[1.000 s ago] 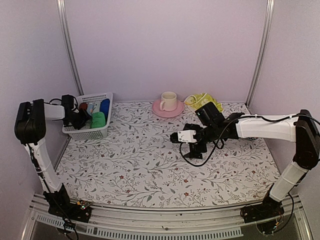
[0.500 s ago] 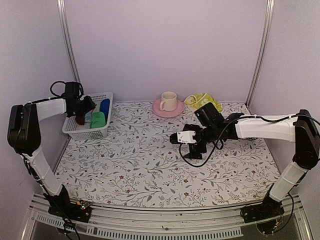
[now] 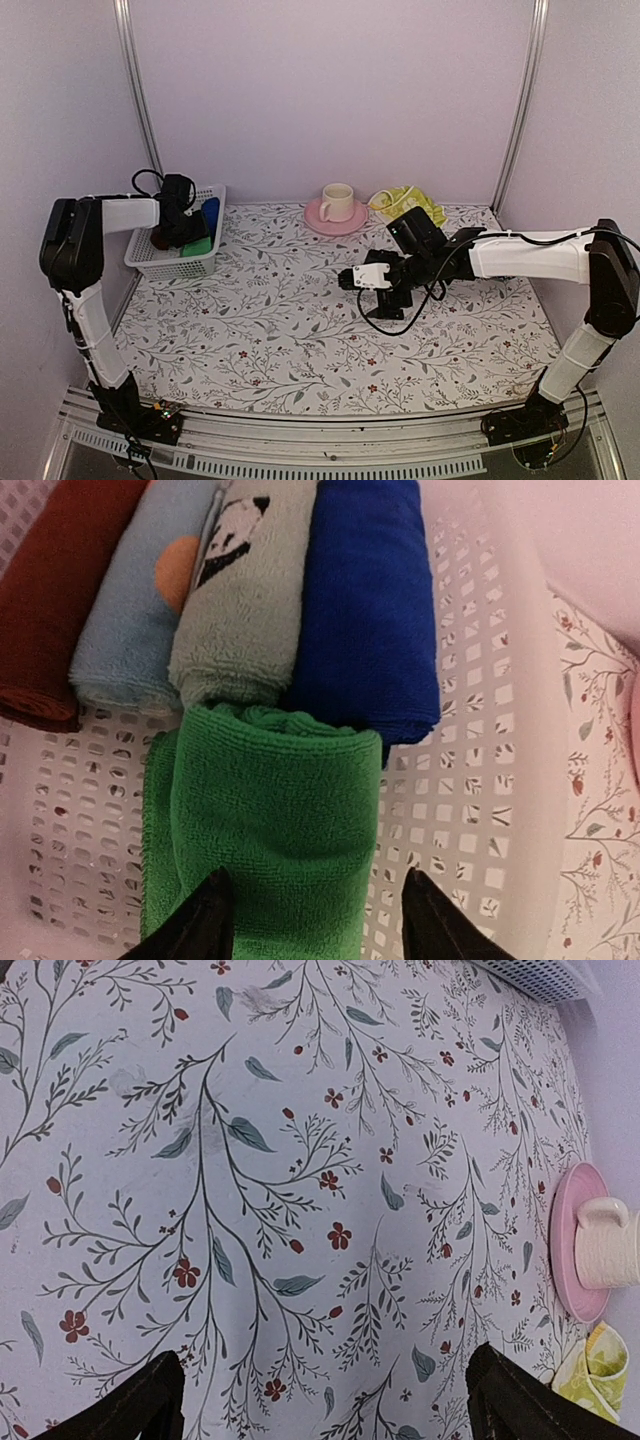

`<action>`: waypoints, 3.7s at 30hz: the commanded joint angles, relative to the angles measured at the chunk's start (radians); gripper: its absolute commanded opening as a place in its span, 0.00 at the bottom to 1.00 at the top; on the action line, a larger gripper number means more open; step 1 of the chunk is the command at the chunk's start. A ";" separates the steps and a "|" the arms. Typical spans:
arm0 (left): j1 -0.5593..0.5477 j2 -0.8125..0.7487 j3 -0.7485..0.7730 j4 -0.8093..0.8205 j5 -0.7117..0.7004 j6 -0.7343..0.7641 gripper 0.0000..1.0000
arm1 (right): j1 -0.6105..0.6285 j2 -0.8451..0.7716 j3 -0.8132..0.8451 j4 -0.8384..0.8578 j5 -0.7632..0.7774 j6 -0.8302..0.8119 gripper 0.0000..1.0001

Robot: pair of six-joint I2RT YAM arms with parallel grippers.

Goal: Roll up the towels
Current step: Adjust the towel in the storage box.

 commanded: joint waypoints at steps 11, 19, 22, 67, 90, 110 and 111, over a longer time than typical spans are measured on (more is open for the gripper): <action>-0.025 0.100 0.048 -0.081 -0.069 0.054 0.58 | 0.006 0.004 -0.011 0.012 0.009 -0.009 0.99; -0.020 0.131 0.056 -0.085 -0.057 0.053 0.56 | 0.007 0.002 -0.011 0.012 0.010 -0.009 0.99; -0.013 0.137 0.057 -0.085 -0.038 0.056 0.46 | 0.006 0.002 -0.011 0.014 0.010 -0.009 0.99; 0.117 0.037 -0.129 0.132 0.444 -0.060 0.47 | 0.009 0.004 -0.012 0.016 0.019 -0.012 0.99; 0.131 0.002 -0.001 0.131 0.382 -0.013 0.47 | 0.015 0.014 -0.015 0.017 0.025 -0.014 0.99; 0.104 0.163 0.008 0.221 0.452 0.028 0.47 | 0.016 0.041 -0.014 0.019 0.036 -0.017 0.99; 0.103 0.162 0.015 0.209 0.451 0.031 0.49 | 0.015 0.043 -0.014 0.019 0.035 -0.017 0.99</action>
